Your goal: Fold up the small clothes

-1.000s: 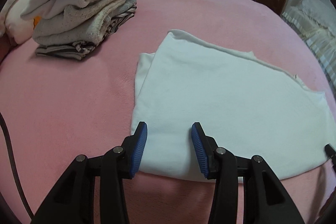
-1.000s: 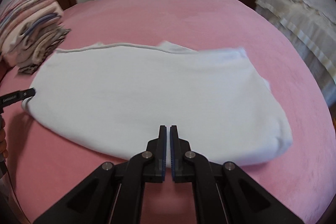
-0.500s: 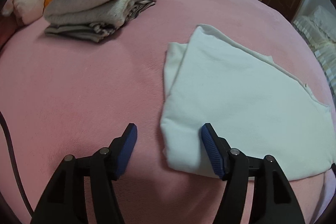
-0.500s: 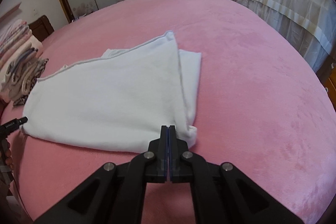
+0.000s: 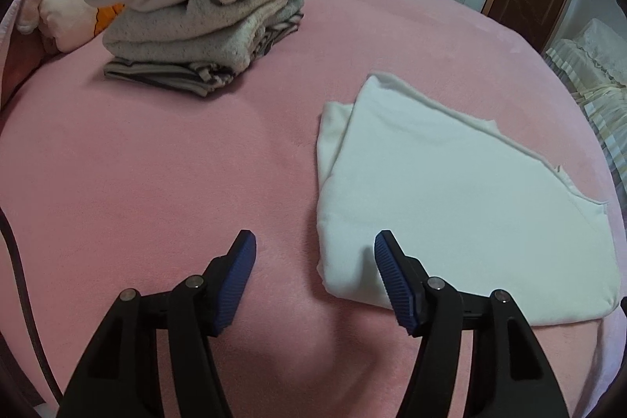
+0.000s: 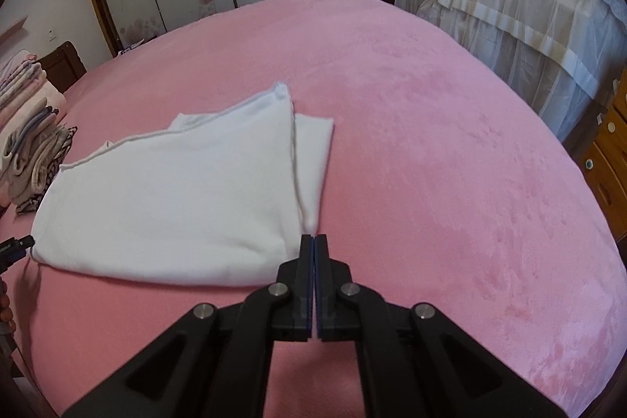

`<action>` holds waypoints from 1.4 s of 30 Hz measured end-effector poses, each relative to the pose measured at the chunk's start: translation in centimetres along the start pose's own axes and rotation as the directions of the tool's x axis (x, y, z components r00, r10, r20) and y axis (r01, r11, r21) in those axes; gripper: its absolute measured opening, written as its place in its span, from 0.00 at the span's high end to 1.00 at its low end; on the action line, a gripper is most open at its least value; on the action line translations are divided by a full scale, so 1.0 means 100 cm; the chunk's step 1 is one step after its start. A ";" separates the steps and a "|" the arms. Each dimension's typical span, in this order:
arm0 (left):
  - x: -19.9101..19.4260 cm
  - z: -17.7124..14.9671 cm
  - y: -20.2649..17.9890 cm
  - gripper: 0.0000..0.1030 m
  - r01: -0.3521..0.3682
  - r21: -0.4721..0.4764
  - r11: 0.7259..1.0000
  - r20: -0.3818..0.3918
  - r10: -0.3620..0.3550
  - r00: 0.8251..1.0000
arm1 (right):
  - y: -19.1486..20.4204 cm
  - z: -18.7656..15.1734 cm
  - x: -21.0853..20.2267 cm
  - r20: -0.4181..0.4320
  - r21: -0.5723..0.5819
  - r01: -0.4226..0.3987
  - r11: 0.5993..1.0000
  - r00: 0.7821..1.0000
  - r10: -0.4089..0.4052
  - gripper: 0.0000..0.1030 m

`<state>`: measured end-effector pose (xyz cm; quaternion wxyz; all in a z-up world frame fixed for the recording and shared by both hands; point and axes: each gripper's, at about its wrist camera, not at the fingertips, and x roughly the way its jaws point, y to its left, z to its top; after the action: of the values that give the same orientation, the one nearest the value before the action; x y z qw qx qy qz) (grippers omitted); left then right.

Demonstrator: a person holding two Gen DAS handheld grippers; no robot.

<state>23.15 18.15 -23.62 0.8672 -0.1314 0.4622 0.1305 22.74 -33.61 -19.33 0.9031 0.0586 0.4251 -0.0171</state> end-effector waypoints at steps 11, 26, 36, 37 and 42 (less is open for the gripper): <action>0.014 -0.005 0.010 0.40 -0.015 -0.012 1.000 -0.051 0.015 0.999 | 0.015 0.003 0.035 -0.069 -0.045 0.032 0.998 0.997 -0.036 1.00; -0.026 -0.011 0.009 0.39 0.186 -0.181 0.966 -0.070 -0.202 0.977 | 0.091 0.001 -0.006 -0.024 -0.161 -0.086 0.983 0.996 0.083 1.00; 0.001 -0.039 -0.010 0.39 0.311 -0.316 0.896 -0.148 -0.370 0.917 | 0.165 -0.005 -0.009 -0.021 -0.207 -0.200 0.958 0.980 0.200 1.00; 0.005 -0.042 -0.013 0.39 0.329 -0.332 0.884 -0.142 -0.392 0.909 | 0.168 -0.007 -0.009 -0.021 -0.209 -0.205 0.956 0.979 0.205 1.00; 0.028 -0.047 -0.011 0.39 0.373 -0.421 0.827 -0.087 -0.446 0.891 | 0.186 -0.010 -0.004 -0.023 -0.198 -0.232 0.952 0.972 0.232 1.00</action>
<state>21.49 15.78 -28.37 0.7846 -0.4105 0.4643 0.0183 23.24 -15.00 -17.95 0.9002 0.0175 0.4147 0.1316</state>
